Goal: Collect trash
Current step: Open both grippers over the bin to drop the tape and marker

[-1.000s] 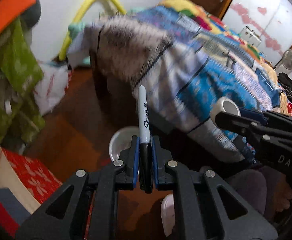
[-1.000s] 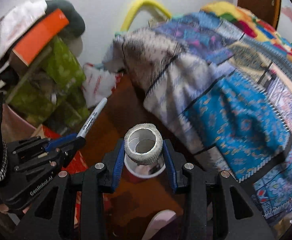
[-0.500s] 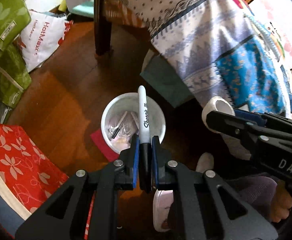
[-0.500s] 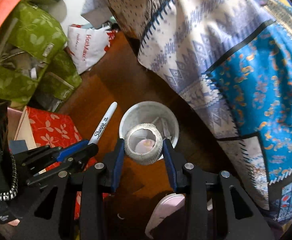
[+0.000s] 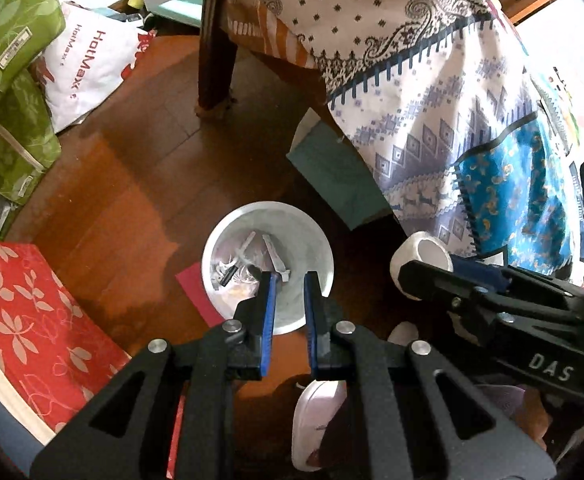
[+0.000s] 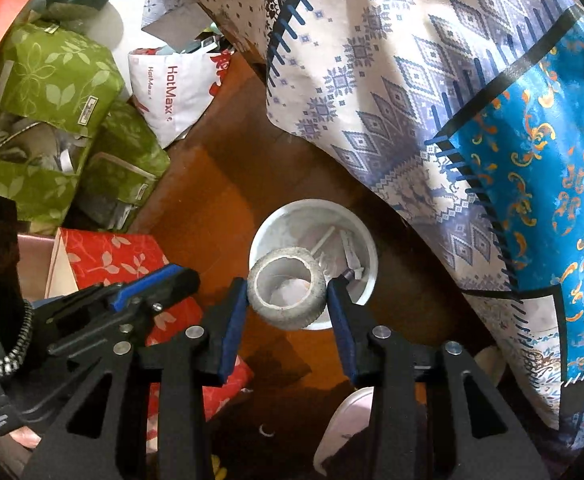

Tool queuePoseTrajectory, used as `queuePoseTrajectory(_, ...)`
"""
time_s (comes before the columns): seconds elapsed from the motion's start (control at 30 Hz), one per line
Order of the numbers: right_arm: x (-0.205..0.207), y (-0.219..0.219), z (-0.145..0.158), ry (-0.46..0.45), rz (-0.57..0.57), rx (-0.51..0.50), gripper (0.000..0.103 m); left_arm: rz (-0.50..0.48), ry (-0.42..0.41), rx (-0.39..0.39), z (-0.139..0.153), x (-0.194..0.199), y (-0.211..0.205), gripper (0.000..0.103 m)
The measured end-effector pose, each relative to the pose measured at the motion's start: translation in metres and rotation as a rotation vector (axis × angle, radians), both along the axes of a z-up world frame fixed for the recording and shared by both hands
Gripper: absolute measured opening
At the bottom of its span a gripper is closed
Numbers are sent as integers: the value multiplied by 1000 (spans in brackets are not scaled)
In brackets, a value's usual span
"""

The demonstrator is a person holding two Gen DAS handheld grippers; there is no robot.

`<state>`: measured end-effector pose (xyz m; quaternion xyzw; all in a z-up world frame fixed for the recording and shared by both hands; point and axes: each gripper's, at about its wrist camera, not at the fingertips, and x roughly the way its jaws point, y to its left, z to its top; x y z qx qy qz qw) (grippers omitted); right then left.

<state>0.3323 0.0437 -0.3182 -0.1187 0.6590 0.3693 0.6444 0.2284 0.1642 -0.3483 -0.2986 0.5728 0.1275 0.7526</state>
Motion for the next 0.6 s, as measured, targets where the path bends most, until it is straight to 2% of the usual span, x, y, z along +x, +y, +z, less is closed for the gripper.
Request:
queuePoseTrajectory(0.5,-23,-1,39,-84,76,59,38,-1,-64,92,55,-31,-7,13)
queuePoseTrajectory(0.6,-28,-4,53,-124,90,92,38,3,-97,112,72,-39,-10,22)
